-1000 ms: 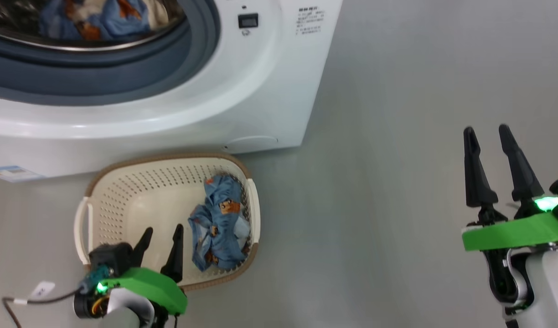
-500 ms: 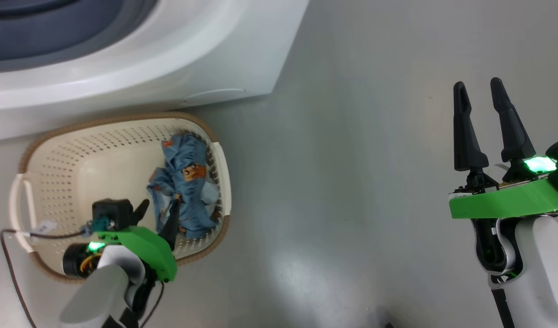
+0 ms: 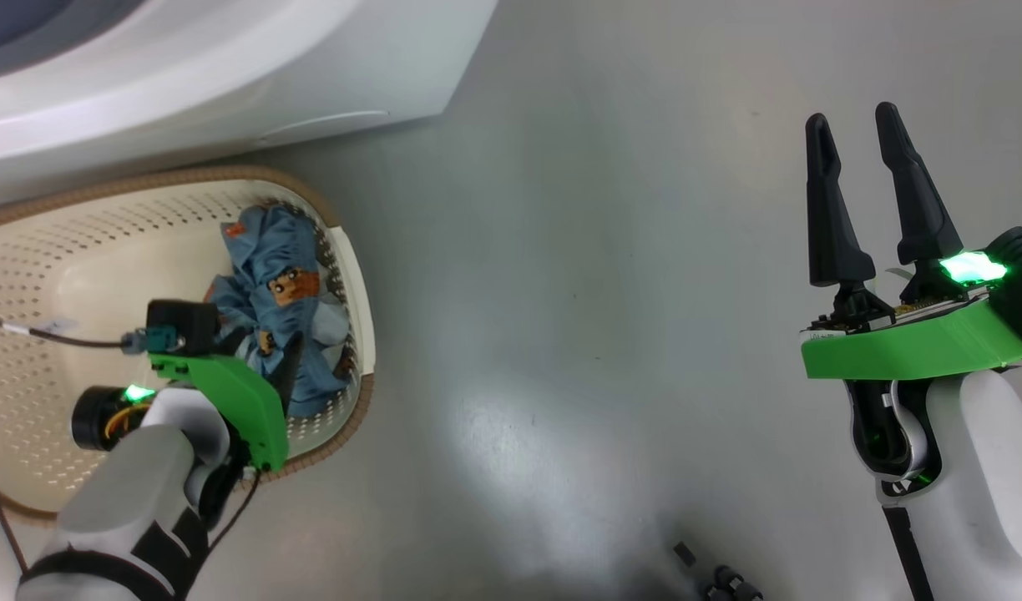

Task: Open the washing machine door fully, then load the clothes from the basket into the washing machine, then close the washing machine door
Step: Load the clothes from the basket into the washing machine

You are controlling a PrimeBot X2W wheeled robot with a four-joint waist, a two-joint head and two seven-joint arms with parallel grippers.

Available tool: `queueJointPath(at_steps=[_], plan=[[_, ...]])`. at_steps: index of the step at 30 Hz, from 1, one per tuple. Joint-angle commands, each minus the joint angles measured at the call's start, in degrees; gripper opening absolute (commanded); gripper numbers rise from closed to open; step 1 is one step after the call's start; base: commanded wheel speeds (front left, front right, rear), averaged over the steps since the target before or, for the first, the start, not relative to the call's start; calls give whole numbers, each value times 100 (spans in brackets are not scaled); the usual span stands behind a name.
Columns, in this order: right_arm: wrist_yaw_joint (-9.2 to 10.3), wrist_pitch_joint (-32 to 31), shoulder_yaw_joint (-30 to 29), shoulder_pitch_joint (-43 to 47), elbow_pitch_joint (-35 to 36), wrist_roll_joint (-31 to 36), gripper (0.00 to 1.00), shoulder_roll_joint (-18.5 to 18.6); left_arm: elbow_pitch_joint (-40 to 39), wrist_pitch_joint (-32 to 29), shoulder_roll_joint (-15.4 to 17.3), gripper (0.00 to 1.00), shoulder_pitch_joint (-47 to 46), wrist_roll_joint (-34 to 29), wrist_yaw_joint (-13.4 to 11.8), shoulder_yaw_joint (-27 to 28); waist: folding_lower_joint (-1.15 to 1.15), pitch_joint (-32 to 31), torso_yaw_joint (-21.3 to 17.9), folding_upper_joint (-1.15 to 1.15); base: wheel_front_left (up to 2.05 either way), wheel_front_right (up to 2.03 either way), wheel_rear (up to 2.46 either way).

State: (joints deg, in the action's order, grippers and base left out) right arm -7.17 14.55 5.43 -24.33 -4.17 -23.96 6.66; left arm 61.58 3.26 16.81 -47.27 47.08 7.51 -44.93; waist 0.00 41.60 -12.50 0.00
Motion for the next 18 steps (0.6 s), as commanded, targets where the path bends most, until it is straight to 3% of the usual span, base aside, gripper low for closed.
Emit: queueJointPath(at_steps=[1, 18], plan=[[-32, 45, 107, 29, 166, 86, 100, 16, -71, -1, 214, 100, -65, 97, -2, 31, 0, 142, -88, 0, 0, 0, 0], [-32, 45, 192, -113, 467, 134, 100, 30, 135, -215, 650, 100, -788, 935, -2, -850, 0, 813, -312, 0, 0, 0, 0]])
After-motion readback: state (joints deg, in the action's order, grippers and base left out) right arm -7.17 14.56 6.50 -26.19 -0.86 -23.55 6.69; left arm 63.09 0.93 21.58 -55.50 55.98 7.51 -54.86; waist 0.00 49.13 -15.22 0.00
